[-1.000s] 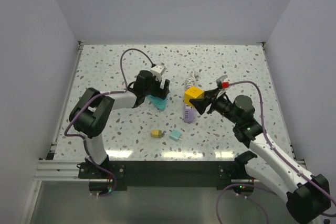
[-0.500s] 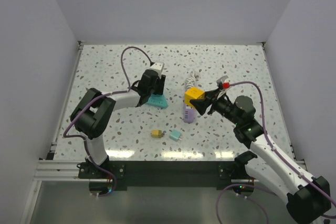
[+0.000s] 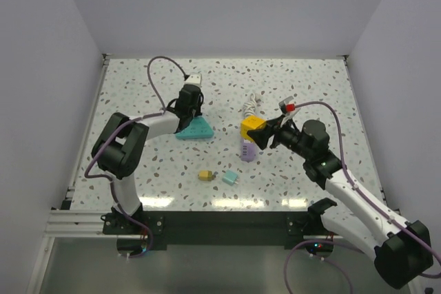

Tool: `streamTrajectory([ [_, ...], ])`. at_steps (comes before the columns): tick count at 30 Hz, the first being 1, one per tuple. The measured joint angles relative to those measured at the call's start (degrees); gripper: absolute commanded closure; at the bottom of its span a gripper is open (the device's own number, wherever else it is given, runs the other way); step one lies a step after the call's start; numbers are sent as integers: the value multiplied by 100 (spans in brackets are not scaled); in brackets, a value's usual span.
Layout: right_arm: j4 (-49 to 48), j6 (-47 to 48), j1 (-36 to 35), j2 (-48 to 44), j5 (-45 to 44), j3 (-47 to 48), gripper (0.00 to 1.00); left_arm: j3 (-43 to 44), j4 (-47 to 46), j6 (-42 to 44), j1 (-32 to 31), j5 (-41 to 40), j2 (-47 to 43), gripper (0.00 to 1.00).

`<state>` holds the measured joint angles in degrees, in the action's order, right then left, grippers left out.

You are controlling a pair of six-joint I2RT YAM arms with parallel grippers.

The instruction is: Insert the plug

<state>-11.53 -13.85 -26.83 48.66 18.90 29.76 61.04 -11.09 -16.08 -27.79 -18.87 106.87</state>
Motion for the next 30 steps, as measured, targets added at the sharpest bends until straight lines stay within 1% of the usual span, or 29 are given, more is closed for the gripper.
streamTrajectory([
  [1,35,2,2,81,0,37,100,4,0,-9,33,-17,4,53],
  [2,50,0,0,144,0,59,100,-11,-2,-20,50,-35,0,34],
  [4,111,0,2,201,0,72,100,-190,-50,-63,79,-37,-61,27],
  [5,144,2,0,208,0,74,100,-380,-83,-105,81,-46,-151,19],
  [6,166,0,0,208,0,76,100,-573,-107,-109,79,-61,-271,17],
  [10,166,0,2,208,2,76,100,-1355,-170,-155,79,-59,-927,12],
  [11,166,0,0,214,2,79,100,-1534,-201,-164,79,-35,-1115,8],
  [13,164,0,0,245,4,83,100,-1818,-234,-195,79,28,-1464,4],
  [14,164,0,0,264,7,83,100,-1947,-293,-212,79,66,-1620,0],
  [20,155,0,2,280,13,87,100,-2708,-785,-245,79,326,-2555,0],
  [24,153,0,2,321,15,87,100,-2992,-887,-245,24,529,-3110,0],
  [30,144,0,2,321,28,87,100,-3335,-767,-243,-293,721,-3783,0],
])
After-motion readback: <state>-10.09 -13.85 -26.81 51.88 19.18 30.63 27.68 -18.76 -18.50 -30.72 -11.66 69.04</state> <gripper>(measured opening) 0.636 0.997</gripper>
